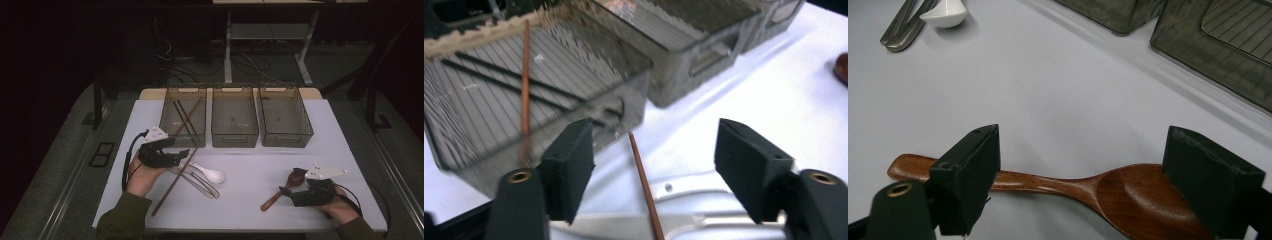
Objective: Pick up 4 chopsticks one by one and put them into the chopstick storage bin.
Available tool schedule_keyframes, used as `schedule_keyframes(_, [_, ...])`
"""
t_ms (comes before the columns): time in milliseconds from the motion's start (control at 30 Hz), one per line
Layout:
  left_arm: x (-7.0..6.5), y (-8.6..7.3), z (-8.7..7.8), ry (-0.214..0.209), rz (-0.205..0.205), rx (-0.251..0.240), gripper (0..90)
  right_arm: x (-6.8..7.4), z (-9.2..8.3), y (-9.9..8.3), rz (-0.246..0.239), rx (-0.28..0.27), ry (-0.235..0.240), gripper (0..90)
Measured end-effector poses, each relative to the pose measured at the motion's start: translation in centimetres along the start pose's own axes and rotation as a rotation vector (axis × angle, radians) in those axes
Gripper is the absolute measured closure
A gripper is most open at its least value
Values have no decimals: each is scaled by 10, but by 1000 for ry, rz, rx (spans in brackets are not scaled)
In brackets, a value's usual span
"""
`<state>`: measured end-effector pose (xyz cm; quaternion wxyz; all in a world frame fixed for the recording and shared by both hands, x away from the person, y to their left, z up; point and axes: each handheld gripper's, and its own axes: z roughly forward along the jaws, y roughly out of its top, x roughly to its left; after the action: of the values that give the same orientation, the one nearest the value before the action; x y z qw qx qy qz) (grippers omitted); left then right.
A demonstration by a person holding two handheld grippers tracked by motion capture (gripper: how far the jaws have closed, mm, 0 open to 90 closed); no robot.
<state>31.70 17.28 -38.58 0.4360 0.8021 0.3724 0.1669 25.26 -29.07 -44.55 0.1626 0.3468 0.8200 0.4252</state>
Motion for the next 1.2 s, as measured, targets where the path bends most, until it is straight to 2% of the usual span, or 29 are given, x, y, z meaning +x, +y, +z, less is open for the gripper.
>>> schedule_keyframes(100, [-4, -14, -1, -2, -12, 9, 399, 0, 0, 0, 2, 1, 0, 155])
schedule_keyframes(200, [-8, -27, -2, -3, -5, 35, 474, 0, 0, 0, 0, 1, -2, 155])
schedule_keyframes(300, [-11, -39, -4, 17, -5, 70, 559, 0, 0, 0, -1, 1, -2, 154])
schedule_keyframes(467, [-8, -56, -4, 8, -59, 113, 630, 0, 0, 0, -5, 0, -1, 154])
schedule_keyframes(567, [-5, -57, -3, -10, -71, 120, 667, 1, 0, 0, -2, 4, -1, 154])
schedule_keyframes(833, [-7, -61, 6, -29, -51, 180, 723, 1, 1, 1, -5, 4, 2, 155])
schedule_keyframes(1000, [-7, -63, 10, -26, -39, 216, 746, 1, 1, 1, -9, 4, 3, 155])
schedule_keyframes(1200, [-9, -62, 11, -15, -23, 232, 782, 1, 1, 1, -12, 5, 3, 154])
